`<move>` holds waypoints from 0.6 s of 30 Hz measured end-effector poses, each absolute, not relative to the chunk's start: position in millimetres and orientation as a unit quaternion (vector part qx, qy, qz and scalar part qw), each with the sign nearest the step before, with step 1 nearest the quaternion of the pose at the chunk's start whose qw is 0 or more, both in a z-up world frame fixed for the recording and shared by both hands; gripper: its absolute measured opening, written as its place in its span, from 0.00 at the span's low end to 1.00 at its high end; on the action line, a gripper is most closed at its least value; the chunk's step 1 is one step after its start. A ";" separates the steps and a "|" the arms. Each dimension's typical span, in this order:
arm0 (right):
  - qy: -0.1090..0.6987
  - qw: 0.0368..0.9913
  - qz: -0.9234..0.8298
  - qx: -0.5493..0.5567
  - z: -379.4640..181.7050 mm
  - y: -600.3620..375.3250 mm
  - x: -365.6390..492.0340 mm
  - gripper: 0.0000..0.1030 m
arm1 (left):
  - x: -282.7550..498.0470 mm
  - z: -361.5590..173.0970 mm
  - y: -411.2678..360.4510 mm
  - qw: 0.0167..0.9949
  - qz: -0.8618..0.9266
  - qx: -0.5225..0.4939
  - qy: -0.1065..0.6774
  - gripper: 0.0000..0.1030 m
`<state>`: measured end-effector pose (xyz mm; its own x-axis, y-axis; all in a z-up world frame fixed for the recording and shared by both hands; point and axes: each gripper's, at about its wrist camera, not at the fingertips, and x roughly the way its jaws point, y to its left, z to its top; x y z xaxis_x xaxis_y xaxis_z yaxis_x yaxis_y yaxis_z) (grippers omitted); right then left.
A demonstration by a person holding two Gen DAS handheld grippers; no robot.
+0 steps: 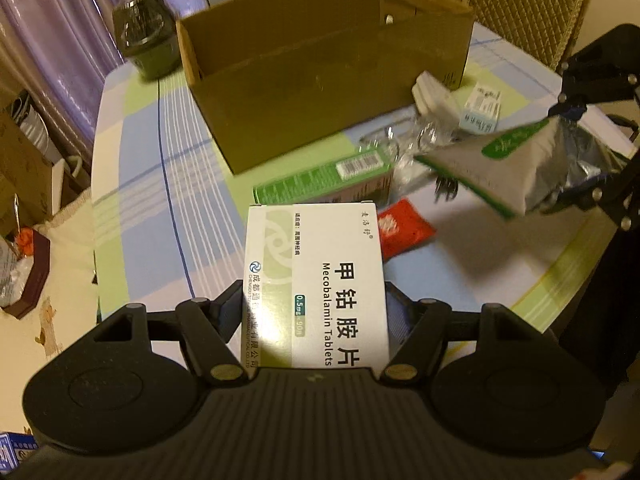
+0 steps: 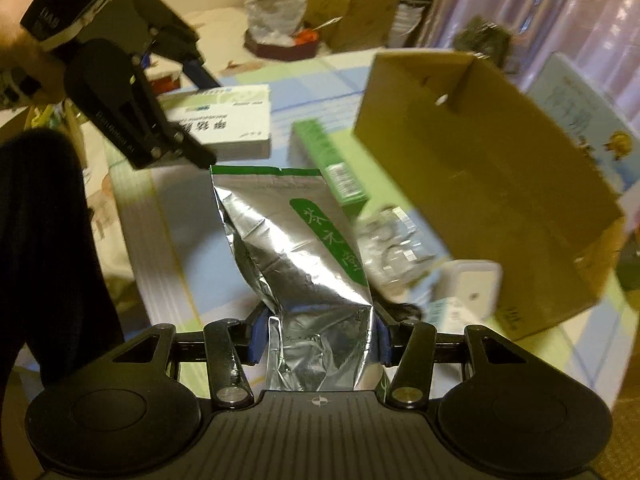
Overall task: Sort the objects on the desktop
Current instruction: 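Grasp the silver foil bag with the right tool while the left tool lifts the white box, then lower the white box and foil bag into the cardboard box and open both tools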
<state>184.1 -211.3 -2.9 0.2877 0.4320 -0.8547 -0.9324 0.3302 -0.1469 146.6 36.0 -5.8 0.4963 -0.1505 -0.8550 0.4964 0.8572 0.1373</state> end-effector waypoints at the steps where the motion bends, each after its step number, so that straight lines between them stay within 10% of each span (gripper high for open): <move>1: 0.365 0.733 0.464 -0.337 4.3 -212.8 186.2 0.47 | 147.5 -0.3 33.7 0.846 -0.193 0.188 0.461 0.65; 18: 0.315 0.829 0.371 -0.276 102.8 -213.3 328.2 0.47 | 283.4 90.6 -22.6 0.883 -0.197 0.176 0.387 0.65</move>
<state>328.2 -213.3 102.8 0.5252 0.4413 -0.7276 -0.7894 0.5721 -0.2228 283.4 -22.6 90.6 0.6228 -0.2123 -0.7530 0.4850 0.8600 0.1586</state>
